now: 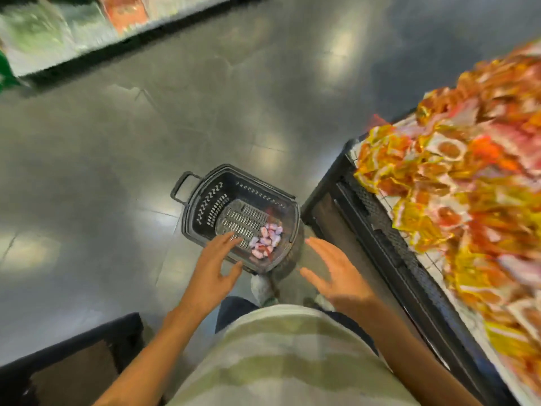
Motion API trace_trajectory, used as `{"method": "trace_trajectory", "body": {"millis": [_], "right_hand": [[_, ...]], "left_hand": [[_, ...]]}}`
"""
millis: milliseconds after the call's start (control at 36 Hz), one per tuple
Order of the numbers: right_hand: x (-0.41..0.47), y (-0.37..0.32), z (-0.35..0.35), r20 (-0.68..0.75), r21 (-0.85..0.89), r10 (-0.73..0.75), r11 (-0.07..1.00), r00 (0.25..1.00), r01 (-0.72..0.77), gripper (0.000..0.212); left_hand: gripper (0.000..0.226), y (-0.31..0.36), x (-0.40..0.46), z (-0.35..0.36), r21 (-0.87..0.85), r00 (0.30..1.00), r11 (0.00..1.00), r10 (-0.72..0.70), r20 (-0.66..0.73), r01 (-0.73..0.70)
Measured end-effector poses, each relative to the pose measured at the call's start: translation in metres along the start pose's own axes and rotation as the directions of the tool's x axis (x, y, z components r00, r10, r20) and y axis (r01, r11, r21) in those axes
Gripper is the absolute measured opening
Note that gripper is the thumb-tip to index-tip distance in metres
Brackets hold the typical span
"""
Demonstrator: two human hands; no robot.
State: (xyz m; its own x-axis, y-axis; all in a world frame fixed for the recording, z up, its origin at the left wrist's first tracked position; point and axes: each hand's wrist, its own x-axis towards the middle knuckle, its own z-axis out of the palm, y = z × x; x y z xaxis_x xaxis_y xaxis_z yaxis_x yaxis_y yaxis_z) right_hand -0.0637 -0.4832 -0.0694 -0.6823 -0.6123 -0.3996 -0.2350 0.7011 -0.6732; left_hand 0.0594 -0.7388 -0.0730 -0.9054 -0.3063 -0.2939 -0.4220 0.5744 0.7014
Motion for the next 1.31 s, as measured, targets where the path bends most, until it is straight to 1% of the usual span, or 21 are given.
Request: {"method": "trace_trajectory", "body": {"millis": [139, 222, 306, 417, 556, 694, 750, 806, 889, 972, 1028, 1083, 1167, 1222, 1278, 1306], "right_hand": [[-0.071, 0.051, -0.011, -0.136, 0.080, 0.125, 0.990, 0.983, -0.115, 0.066], [-0.112, 0.080, -0.019, -0.199, 0.134, 0.211, 0.973, 0.957, -0.187, 0.068], [-0.157, 0.109, -0.027, -0.244, 0.216, 0.279, 0.949, 0.929, -0.228, 0.069], [-0.223, 0.149, -0.032, -0.307, 0.357, 0.385, 0.894, 0.870, -0.270, 0.071], [-0.304, 0.206, -0.026, -0.340, 0.434, 0.519, 0.826, 0.785, -0.358, 0.072], [-0.383, 0.253, -0.016, -0.359, 0.523, 0.661, 0.727, 0.659, -0.445, 0.075], [-0.409, 0.267, -0.012, -0.368, 0.572, 0.717, 0.677, 0.592, -0.463, 0.078], [-0.429, 0.277, -0.009, -0.381, 0.637, 0.764, 0.625, 0.521, -0.452, 0.079], [-0.448, 0.288, -0.004, -0.417, 0.679, 0.803, 0.586, 0.425, -0.441, 0.071], [-0.456, 0.293, -0.006, -0.422, 0.682, 0.818, 0.571, 0.392, -0.458, 0.068], [-0.456, 0.292, -0.010, -0.436, 0.696, 0.822, 0.565, 0.366, -0.442, 0.065], [-0.456, 0.288, -0.016, -0.449, 0.710, 0.832, 0.553, 0.324, -0.435, 0.063], [-0.458, 0.275, -0.022, -0.455, 0.757, 0.852, 0.523, 0.258, -0.391, 0.059], [-0.464, 0.268, -0.026, -0.457, 0.787, 0.857, 0.514, 0.237, -0.341, 0.057], [-0.471, 0.265, -0.030, -0.451, 0.804, 0.867, 0.497, 0.210, -0.326, 0.058], [-0.476, 0.265, -0.030, -0.439, 0.820, 0.881, 0.472, 0.175, -0.324, 0.058]], "left_hand": [[0.051, 0.054, 0.005, 0.036, 0.009, 0.977, 0.984, 0.175, 0.122, -0.177], [0.054, 0.092, 0.009, 0.067, 0.057, 0.930, 0.951, 0.284, 0.235, -0.305], [0.053, 0.131, 0.009, 0.104, 0.108, 0.869, 0.905, 0.355, 0.346, -0.412], [0.052, 0.186, -0.007, 0.163, 0.153, 0.810, 0.857, 0.386, 0.441, -0.492], [0.053, 0.234, -0.042, 0.239, 0.118, 0.754, 0.843, 0.396, 0.524, -0.525], [0.052, 0.266, -0.079, 0.297, 0.109, 0.682, 0.805, 0.412, 0.605, -0.583], [0.054, 0.279, -0.091, 0.312, 0.094, 0.626, 0.772, 0.431, 0.650, -0.629], [0.055, 0.292, -0.098, 0.322, 0.067, 0.573, 0.731, 0.469, 0.672, -0.679], [0.056, 0.315, -0.101, 0.333, 0.039, 0.511, 0.668, 0.528, 0.678, -0.743], [0.058, 0.336, -0.099, 0.343, -0.008, 0.430, 0.601, 0.582, 0.691, -0.800], [0.054, 0.348, -0.097, 0.351, -0.062, 0.369, 0.559, 0.622, 0.691, -0.827], [0.051, 0.359, -0.095, 0.361, -0.106, 0.291, 0.506, 0.642, 0.710, -0.856], [0.053, 0.370, -0.094, 0.375, -0.157, 0.183, 0.427, 0.652, 0.736, -0.890], [0.055, 0.378, -0.095, 0.386, -0.208, 0.102, 0.363, 0.674, 0.732, -0.908], [0.056, 0.385, -0.098, 0.397, -0.259, 0.026, 0.308, 0.688, 0.725, -0.915], [0.056, 0.387, -0.100, 0.402, -0.280, -0.009, 0.285, 0.686, 0.728, -0.917]]}}
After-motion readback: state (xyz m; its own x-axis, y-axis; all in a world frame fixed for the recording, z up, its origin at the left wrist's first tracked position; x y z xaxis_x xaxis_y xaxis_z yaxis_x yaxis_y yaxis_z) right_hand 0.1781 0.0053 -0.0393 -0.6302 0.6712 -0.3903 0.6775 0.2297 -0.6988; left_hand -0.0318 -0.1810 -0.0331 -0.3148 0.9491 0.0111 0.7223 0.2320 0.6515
